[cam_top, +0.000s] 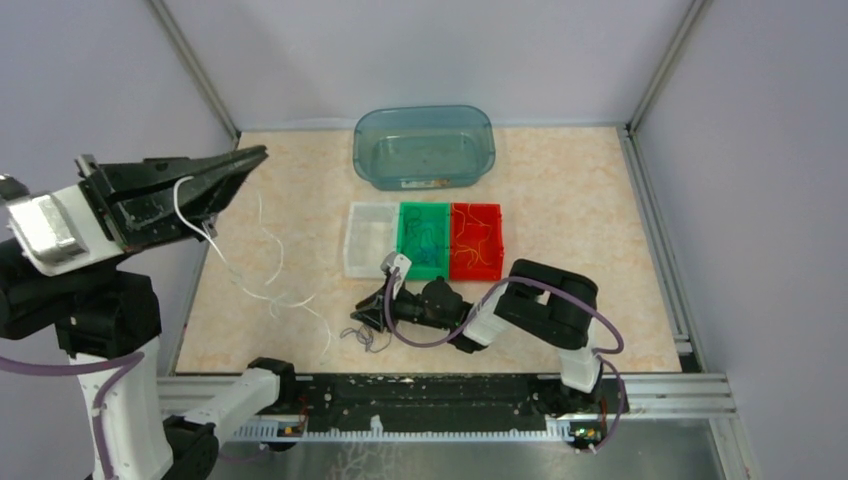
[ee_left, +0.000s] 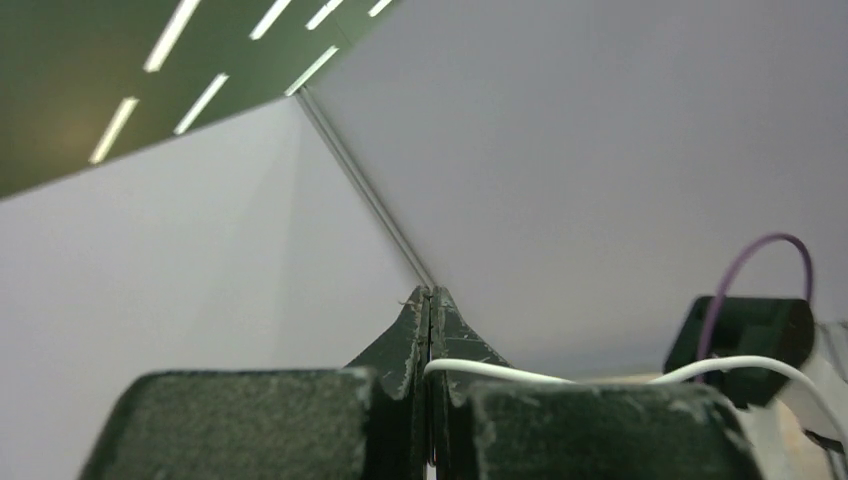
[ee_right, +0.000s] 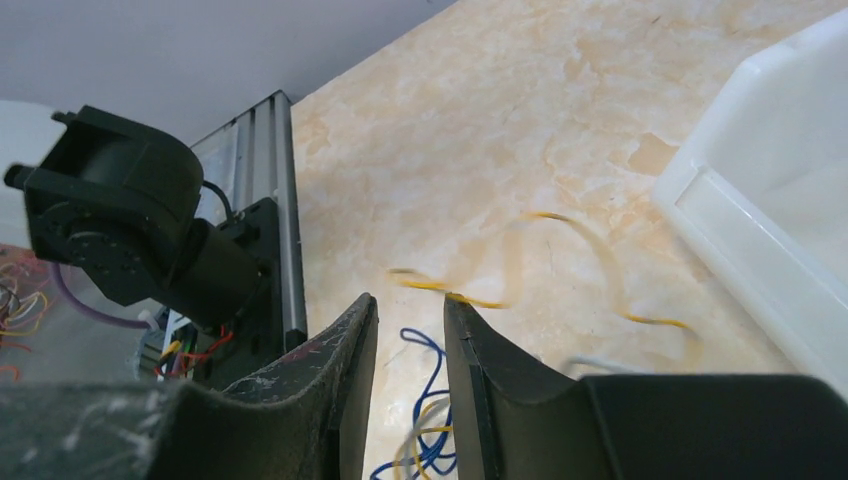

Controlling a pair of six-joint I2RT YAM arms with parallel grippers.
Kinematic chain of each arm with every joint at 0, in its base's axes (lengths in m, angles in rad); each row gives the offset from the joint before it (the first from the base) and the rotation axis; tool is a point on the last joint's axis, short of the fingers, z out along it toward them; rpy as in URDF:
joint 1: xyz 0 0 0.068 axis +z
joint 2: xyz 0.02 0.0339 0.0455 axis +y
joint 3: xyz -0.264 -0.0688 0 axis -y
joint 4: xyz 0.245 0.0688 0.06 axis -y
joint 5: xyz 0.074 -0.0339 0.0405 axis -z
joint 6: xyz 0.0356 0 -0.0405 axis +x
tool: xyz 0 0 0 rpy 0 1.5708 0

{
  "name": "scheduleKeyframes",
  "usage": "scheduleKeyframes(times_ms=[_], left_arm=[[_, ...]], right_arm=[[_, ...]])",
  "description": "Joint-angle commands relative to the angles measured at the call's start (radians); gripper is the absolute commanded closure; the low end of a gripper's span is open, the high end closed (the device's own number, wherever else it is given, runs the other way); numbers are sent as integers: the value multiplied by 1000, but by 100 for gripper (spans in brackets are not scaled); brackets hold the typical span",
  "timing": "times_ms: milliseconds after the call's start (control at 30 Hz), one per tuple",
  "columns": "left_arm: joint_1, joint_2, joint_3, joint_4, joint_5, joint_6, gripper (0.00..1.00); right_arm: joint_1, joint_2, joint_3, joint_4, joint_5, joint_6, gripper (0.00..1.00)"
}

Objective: Untangle the cables

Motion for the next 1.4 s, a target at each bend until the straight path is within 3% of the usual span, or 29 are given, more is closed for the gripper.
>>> scheduleKeyframes(times_ms=[0,133,333,400,433,467,500,767,1367], left_arm=[[-5,59,123,8,-198,107,100],[-5,100,212,25,-309,226,100],[-5,109,197,-32,-306,318,100],[-5,84,122,-32,-305,328,100],[-5,71,81,-33,-307,332,100],[-5,57,43,-35,-307,336,100],[-5,44,3,-36,-309,335,100],[-5,-17,-236,26,-354,303,100],[-5,36,-451,168,-419,341,100]], right_arm=[[16,18,-31,106,30,-2,68],[20,27,-49,120,40,0,67],[21,-48,-38,103,64,-31,51],[22,-118,-26,56,76,-66,38],[21,-158,-20,28,78,-87,27],[21,-195,-14,-3,82,-108,5],[21,-236,-10,-30,88,-128,2],[22,-448,-45,-196,155,-202,1],[22,-629,-267,-179,489,-136,1]])
